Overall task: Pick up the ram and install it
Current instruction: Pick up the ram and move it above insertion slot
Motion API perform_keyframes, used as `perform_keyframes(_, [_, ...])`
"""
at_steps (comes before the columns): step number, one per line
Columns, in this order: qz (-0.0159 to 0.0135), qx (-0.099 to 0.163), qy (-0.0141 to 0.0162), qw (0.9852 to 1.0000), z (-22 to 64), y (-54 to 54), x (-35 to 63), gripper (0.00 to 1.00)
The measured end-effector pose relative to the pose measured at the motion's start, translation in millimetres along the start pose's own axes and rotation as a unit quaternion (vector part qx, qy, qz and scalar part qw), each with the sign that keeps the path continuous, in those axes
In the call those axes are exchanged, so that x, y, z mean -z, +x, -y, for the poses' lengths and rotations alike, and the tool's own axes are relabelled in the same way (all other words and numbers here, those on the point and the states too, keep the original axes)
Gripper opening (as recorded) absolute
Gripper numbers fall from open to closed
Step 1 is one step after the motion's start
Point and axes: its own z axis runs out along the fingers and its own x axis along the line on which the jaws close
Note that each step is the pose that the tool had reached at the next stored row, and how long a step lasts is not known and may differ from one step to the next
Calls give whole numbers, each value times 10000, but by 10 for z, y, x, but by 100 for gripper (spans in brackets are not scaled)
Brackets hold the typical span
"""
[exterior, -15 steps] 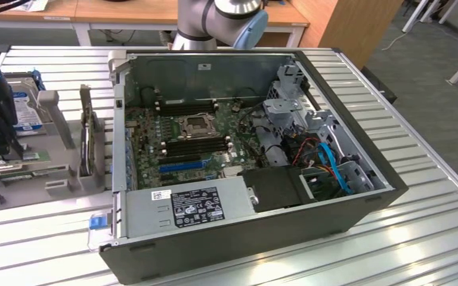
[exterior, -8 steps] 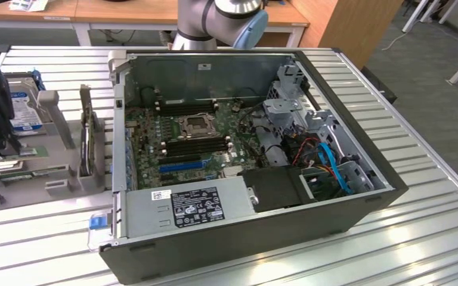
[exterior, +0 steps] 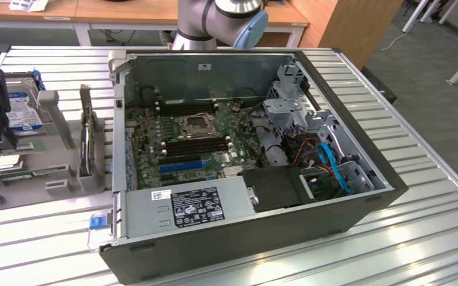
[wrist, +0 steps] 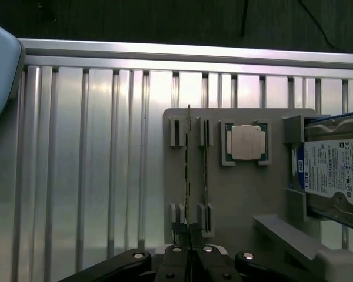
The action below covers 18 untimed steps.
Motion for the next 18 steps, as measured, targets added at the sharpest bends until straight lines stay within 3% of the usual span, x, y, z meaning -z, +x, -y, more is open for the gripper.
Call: perform_keyframes(18, [0, 0, 0, 10000, -1, -13, 305, 12])
